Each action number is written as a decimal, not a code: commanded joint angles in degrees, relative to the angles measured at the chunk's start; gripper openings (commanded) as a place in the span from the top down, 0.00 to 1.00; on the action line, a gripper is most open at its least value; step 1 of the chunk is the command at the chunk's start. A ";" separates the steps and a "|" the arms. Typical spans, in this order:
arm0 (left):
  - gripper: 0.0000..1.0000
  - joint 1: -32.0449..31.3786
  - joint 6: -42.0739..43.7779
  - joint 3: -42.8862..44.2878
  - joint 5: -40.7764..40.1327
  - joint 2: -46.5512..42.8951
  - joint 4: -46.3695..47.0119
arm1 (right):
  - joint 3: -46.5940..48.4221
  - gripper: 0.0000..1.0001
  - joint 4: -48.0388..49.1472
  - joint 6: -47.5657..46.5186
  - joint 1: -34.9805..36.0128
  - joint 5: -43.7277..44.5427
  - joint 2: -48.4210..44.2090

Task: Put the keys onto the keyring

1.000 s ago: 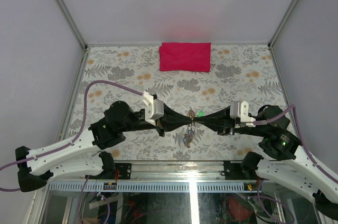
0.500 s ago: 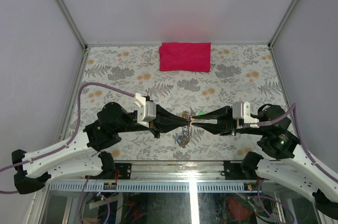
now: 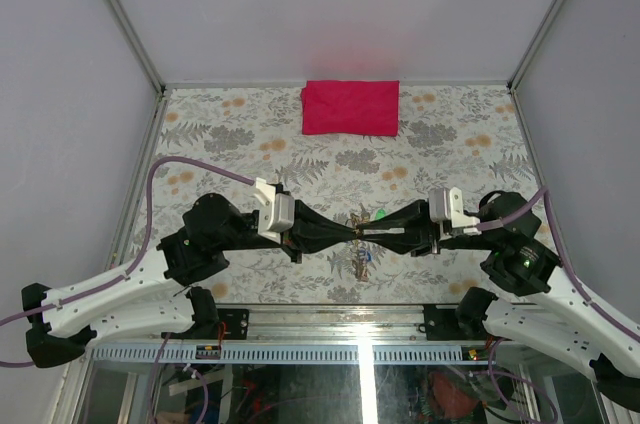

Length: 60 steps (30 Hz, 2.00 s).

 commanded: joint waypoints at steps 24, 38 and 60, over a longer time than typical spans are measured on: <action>0.65 0.09 -5.88 -0.98 -12.88 -3.68 -9.02 | 0.36 1.00 -3.87 3.93 0.12 24.18 -5.69; 0.62 2.69 -18.94 -4.15 -28.36 7.06 -15.46 | 4.95 1.00 -31.72 7.93 0.10 44.64 -8.85; 0.57 6.49 -11.86 18.73 -24.93 51.67 -17.71 | 13.41 1.00 -48.19 14.42 0.09 56.81 -11.17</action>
